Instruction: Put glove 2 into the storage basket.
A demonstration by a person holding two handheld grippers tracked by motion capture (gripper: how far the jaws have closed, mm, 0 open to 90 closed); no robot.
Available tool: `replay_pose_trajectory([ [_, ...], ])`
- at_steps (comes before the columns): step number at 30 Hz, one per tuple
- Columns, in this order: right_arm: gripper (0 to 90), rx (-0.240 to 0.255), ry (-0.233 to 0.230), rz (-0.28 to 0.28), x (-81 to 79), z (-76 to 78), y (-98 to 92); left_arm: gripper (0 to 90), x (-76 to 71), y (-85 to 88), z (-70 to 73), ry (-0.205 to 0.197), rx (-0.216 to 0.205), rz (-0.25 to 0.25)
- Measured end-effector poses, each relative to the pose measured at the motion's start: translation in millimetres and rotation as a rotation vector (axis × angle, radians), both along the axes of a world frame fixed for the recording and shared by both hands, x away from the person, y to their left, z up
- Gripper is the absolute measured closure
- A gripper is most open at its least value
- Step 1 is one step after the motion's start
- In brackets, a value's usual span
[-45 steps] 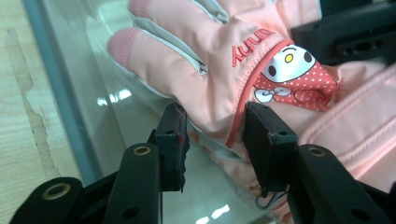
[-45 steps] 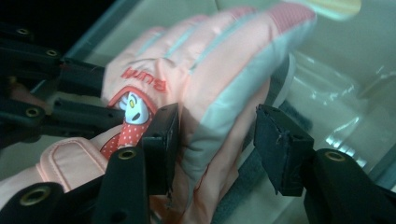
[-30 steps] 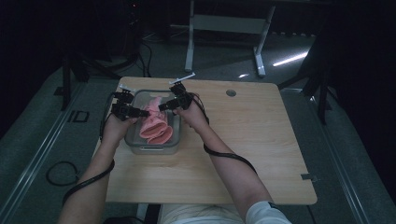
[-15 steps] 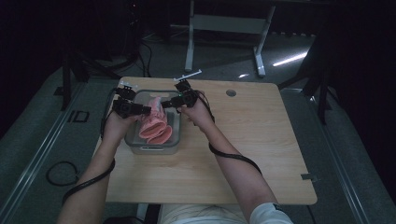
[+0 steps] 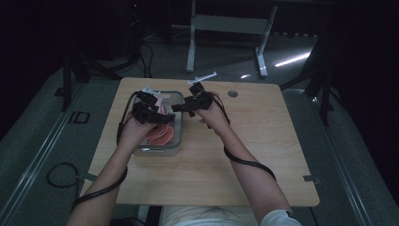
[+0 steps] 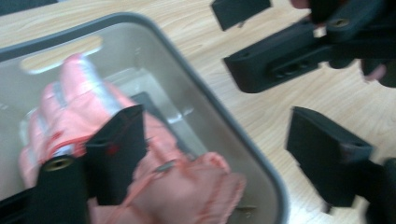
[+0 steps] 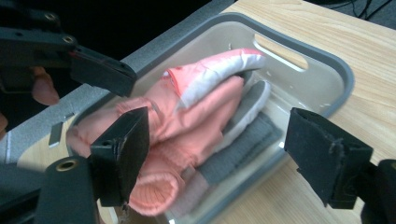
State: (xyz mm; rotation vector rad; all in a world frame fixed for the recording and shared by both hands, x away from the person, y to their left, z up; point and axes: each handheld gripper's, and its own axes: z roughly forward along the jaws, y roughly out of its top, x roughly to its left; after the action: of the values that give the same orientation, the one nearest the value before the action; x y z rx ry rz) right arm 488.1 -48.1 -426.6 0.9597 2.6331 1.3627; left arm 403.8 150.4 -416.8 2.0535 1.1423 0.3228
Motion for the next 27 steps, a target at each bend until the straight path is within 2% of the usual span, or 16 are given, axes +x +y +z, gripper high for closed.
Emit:
replay_pose_trajectory([
  [1, 21.5, -0.001, -0.004, 0.001, -0.4, -0.2, -2.0, 15.5, -2.3, -3.9, 0.7, -0.019, 0.012, 0.012],
  [2, 20.2, -0.005, -0.009, 0.005, -0.8, -0.6, -4.5, 14.4, -2.3, -3.9, 0.7, -0.019, 0.012, 0.012],
  [3, 20.0, -0.019, -0.016, 0.009, -1.1, -1.6, -7.8, 12.0, -5.5, -9.4, 1.8, -0.037, 0.007, 0.014],
  [6, 19.4, -0.036, -0.017, 0.009, -0.8, -4.4, -16.7, 3.1, -9.1, -16.2, 2.7, -0.053, -0.017, -0.005],
  [8, 19.1, -0.034, -0.020, 0.002, -1.2, -5.8, -23.6, 2.0, -11.7, -20.9, 2.8, -0.062, -0.049, -0.024],
  [12, 16.6, -0.016, -0.034, 0.012, -4.6, -9.5, -34.5, 1.9, -17.3, -32.8, 3.0, -0.077, -0.073, -0.058],
  [16, 15.9, -0.043, -0.050, 0.042, -9.6, -14.6, -41.2, 1.9, -24.0, -47.9, 2.8, -0.093, -0.055, -0.107],
  [18, 15.9, -0.037, -0.047, 0.039, -11.2, -16.6, -44.8, 1.9, -27.1, -53.4, 1.9, -0.092, -0.064, -0.122],
  [21, 15.9, -0.036, -0.053, 0.032, -14.4, -20.1, -51.1, 2.0, -35.1, -62.1, 0.8, -0.107, -0.052, -0.144],
  [24, 16.0, -0.036, -0.056, 0.028, -16.6, -24.4, -57.7, 2.0, -42.5, -71.2, -1.7, -0.103, -0.065, -0.181],
  [27, 15.9, -0.043, -0.061, 0.031, -19.0, -28.7, -63.5, 1.9, -48.8, -79.6, -4.2, -0.105, -0.054, -0.210],
])
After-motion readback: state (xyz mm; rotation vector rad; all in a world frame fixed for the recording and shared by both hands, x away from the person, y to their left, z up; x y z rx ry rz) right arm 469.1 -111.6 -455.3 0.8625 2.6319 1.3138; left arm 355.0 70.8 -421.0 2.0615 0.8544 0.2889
